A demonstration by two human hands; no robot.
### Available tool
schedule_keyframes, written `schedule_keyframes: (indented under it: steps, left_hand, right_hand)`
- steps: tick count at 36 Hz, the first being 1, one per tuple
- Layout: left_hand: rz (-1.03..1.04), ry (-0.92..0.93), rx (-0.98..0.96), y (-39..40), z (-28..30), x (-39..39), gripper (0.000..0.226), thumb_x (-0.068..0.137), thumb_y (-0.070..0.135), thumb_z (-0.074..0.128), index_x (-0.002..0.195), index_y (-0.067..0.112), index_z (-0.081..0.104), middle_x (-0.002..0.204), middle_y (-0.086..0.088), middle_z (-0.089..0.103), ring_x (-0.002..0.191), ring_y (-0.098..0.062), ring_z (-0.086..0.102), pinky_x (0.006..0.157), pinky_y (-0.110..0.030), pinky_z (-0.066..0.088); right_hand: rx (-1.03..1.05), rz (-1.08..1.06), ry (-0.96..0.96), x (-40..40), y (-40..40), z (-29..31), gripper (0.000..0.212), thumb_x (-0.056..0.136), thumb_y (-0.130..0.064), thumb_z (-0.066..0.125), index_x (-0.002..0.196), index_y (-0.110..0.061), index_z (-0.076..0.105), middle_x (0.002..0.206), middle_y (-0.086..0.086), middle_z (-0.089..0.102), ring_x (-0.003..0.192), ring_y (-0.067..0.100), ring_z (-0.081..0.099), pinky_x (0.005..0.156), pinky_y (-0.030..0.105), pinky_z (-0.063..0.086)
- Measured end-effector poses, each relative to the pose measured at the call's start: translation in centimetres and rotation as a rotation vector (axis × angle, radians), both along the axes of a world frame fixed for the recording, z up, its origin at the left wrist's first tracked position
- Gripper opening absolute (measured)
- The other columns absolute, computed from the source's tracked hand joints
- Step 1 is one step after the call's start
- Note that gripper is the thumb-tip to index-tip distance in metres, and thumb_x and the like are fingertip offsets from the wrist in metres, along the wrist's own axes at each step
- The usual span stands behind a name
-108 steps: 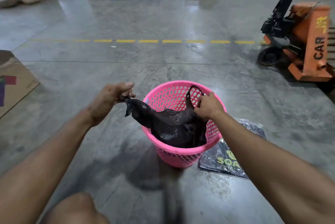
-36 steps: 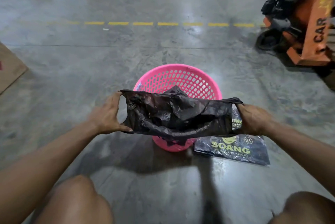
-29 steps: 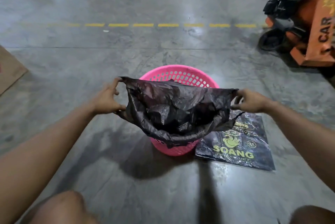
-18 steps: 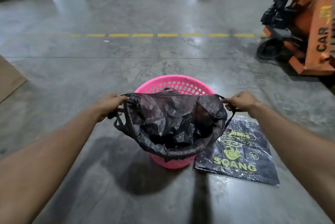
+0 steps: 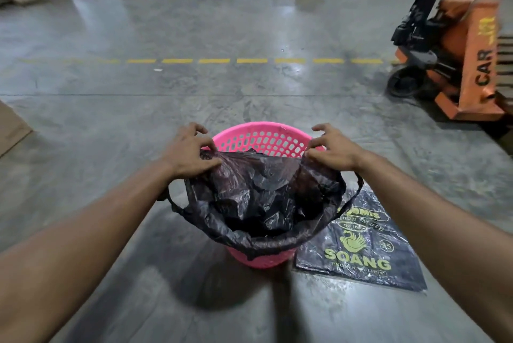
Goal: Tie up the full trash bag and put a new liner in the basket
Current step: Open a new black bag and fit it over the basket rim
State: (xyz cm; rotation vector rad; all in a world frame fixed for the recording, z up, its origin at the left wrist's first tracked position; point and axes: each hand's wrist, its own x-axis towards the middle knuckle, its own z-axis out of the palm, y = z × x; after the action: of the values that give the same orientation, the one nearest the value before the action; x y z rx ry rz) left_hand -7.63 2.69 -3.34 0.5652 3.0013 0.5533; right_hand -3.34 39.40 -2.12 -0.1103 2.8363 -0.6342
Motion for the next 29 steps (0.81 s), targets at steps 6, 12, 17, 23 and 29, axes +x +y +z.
schedule_keyframes:
  steps: [6,12,17,23,29]
  left_hand:
    - [-0.016,-0.028,0.160,-0.3,-1.3,-1.0,0.014,0.088,0.022,0.076,0.095,0.009,0.074,0.122,-0.010,0.055,0.114,-0.020,0.054,0.099,-0.019,0.032]
    - [0.160,-0.048,0.494,0.7,-1.3,-1.5,0.014,0.094,0.020,0.068,0.089,0.007,0.067,0.077,-0.002,0.064,0.064,-0.008,0.055,0.068,-0.026,0.044]
    - [0.293,0.064,0.543,1.0,-1.5,-2.1,0.017,0.092,0.024,0.070,0.084,0.010,0.064,0.067,-0.001,0.055,0.061,-0.013,0.047,0.062,-0.023,0.040]
    - [0.373,0.012,0.545,0.9,-1.3,-2.6,0.031,0.092,0.038,0.068,0.074,0.013,0.066,0.064,0.000,0.057,0.060,-0.014,0.049,0.060,-0.029,0.037]
    - [0.404,-0.178,0.622,0.5,-1.9,-3.3,0.043,0.088,0.046,0.071,0.050,0.026,0.067,0.043,0.010,0.050,0.054,-0.012,0.048,0.061,-0.029,0.036]
  right_hand:
    - [-0.044,0.022,0.079,-0.6,0.0,-1.2,0.011,0.086,-0.028,0.078,0.088,-0.017,0.078,0.115,0.003,0.059,0.108,0.023,0.058,0.095,0.028,0.043]
    - [-0.074,-0.128,0.321,-1.8,-0.6,-2.1,0.013,0.095,-0.028,0.066,0.089,-0.016,0.067,0.086,0.006,0.069,0.088,0.033,0.067,0.077,0.036,0.050]
    - [-0.084,-0.215,0.451,-1.8,-1.5,-2.1,0.017,0.096,-0.038,0.059,0.095,-0.021,0.059,0.087,0.007,0.072,0.087,0.035,0.066,0.076,0.042,0.053]
    - [-0.057,-0.247,0.431,-2.8,-2.3,-1.3,0.019,0.096,-0.039,0.064,0.094,-0.020,0.062,0.096,0.011,0.076,0.092,0.035,0.067,0.070,0.035,0.043]
    - [-0.061,-0.289,0.328,-3.8,-3.0,-0.6,0.019,0.096,-0.041,0.064,0.091,-0.023,0.061,0.105,0.011,0.075,0.101,0.033,0.068,0.076,0.039,0.052]
